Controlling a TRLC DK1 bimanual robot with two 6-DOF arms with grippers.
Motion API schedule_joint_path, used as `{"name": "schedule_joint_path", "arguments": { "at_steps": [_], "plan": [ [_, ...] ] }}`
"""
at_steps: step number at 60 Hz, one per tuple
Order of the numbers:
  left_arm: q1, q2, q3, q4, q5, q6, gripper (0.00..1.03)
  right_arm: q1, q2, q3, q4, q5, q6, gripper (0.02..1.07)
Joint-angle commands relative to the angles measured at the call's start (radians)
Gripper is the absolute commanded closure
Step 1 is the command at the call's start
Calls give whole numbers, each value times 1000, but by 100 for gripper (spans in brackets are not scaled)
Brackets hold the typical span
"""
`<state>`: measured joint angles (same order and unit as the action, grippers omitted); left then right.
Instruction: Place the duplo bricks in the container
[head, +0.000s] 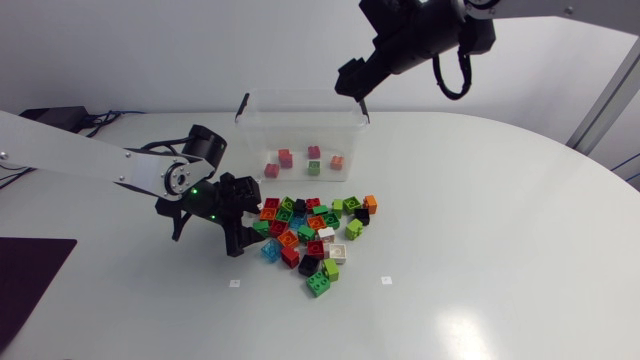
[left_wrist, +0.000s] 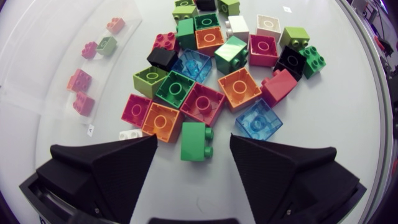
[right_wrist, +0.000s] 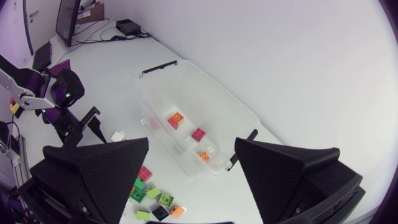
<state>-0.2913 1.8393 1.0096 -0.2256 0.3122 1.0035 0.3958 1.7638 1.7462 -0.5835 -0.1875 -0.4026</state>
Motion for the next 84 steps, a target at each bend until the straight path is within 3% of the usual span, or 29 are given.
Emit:
{"name": "schedule_joint_path", "arguments": {
  "at_steps": [1, 11, 23, 34, 55, 84],
  "plan": [
    [-6, 28, 27, 5, 1, 26, 39, -23, -66, -111, 28, -10, -28, 7],
    [-14, 32, 21, 5, 1, 30, 59, -60, -150, -283, 80, -29, -35, 7],
    [-43, 46, 9, -14, -2, 43, 62, -97, -193, -467, 157, -44, -41, 7],
    [-65, 61, 9, -64, -32, 58, 65, -107, -138, -531, 172, -43, -18, 7],
    [-78, 1, -20, -136, -39, 95, 68, -41, 95, -455, 134, 114, 99, 7],
    [-69, -195, -31, -187, -39, 92, 68, -51, 315, -229, -1, 178, 208, 15]
  ]
}}
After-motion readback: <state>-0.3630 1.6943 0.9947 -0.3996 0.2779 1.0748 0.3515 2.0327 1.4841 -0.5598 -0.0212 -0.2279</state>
